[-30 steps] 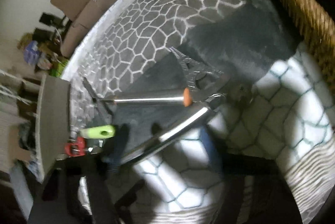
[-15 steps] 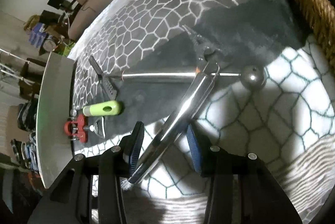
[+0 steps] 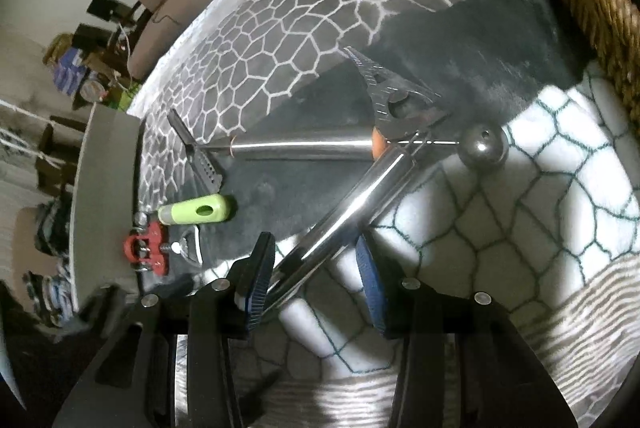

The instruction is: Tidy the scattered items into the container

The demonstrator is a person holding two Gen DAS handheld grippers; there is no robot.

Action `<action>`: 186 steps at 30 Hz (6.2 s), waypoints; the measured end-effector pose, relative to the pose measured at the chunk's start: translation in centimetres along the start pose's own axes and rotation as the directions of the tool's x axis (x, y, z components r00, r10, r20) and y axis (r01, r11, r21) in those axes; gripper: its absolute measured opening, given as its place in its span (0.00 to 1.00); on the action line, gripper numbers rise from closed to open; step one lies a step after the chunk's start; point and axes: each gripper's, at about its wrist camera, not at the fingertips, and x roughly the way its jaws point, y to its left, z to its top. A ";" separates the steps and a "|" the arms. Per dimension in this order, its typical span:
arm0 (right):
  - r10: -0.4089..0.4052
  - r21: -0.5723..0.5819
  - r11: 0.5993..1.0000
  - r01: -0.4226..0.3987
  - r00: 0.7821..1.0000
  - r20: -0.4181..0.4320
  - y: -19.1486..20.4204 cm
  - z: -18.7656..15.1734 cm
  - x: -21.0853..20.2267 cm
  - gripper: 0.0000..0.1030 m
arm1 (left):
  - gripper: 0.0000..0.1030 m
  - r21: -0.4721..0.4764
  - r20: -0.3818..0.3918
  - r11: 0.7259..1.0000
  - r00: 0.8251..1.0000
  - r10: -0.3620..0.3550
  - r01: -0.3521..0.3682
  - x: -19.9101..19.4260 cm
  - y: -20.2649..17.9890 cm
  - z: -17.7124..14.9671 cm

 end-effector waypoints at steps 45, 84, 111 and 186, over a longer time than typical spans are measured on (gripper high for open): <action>0.366 -0.439 0.826 -0.355 0.929 -0.063 26.5 -5.9 -6.9 0.19 | 0.16 -0.586 0.463 0.753 0.887 0.006 0.300 -22.6 12.8 -17.3; 0.043 -0.443 0.883 -0.154 0.967 -0.250 38.9 -3.0 19.0 0.18 | 0.18 -0.712 0.101 0.688 0.990 -0.099 0.141 -9.6 31.1 -23.6; -0.013 -0.634 0.772 -0.046 0.996 -0.088 38.7 -8.2 10.2 0.92 | 0.94 -0.727 0.111 0.686 0.991 0.080 0.026 -17.7 26.7 -27.5; -0.067 -0.561 0.788 0.255 0.940 0.334 4.6 -1.2 -5.0 1.00 | 1.00 -0.480 0.338 0.838 0.936 -0.095 0.258 -7.1 3.7 -13.4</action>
